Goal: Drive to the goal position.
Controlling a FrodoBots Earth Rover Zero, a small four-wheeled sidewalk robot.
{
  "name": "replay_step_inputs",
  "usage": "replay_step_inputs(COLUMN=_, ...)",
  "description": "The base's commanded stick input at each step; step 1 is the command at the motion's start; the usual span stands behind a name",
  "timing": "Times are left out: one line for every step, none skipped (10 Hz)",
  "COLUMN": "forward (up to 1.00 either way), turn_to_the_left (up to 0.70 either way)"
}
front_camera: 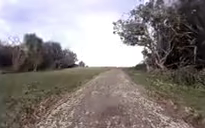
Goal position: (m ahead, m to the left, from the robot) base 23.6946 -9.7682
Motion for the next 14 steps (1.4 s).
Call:
replay_step_inputs(forward=0.85, turn_to_the_left=0.0)
replay_step_inputs(forward=0.85, turn_to_the_left=0.0)
replay_step_inputs(forward=0.85, turn_to_the_left=0.0)
replay_step_inputs(forward=0.85, turn_to_the_left=0.0)
replay_step_inputs(forward=0.85, turn_to_the_left=-0.08)
replay_step_inputs(forward=0.85, turn_to_the_left=-0.09)
replay_step_inputs(forward=0.85, turn_to_the_left=-0.12)
replay_step_inputs(forward=0.85, turn_to_the_left=-0.11)
replay_step_inputs(forward=0.85, turn_to_the_left=0.0)
replay_step_inputs(forward=0.85, turn_to_the_left=0.0)
replay_step_inputs(forward=0.85, turn_to_the_left=0.0)
replay_step_inputs(forward=0.85, turn_to_the_left=0.0)
replay_step_inputs(forward=0.85, turn_to_the_left=0.0)
replay_step_inputs(forward=0.85, turn_to_the_left=0.0)
